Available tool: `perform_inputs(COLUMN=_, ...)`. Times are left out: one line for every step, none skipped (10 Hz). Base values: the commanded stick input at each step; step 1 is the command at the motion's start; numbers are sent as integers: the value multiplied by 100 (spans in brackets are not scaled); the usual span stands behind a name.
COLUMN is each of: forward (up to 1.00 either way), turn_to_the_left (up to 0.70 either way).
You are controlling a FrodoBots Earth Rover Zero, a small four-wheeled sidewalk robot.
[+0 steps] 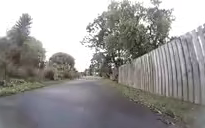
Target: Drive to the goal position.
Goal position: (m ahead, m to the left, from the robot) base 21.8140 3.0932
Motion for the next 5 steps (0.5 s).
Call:
perform_inputs(forward=85, turn_to_the_left=0)
perform_inputs(forward=85, turn_to_the_left=0)
perform_inputs(forward=85, turn_to_the_left=0)
perform_inputs(forward=85, turn_to_the_left=0)
perform_inputs(forward=85, turn_to_the_left=0)
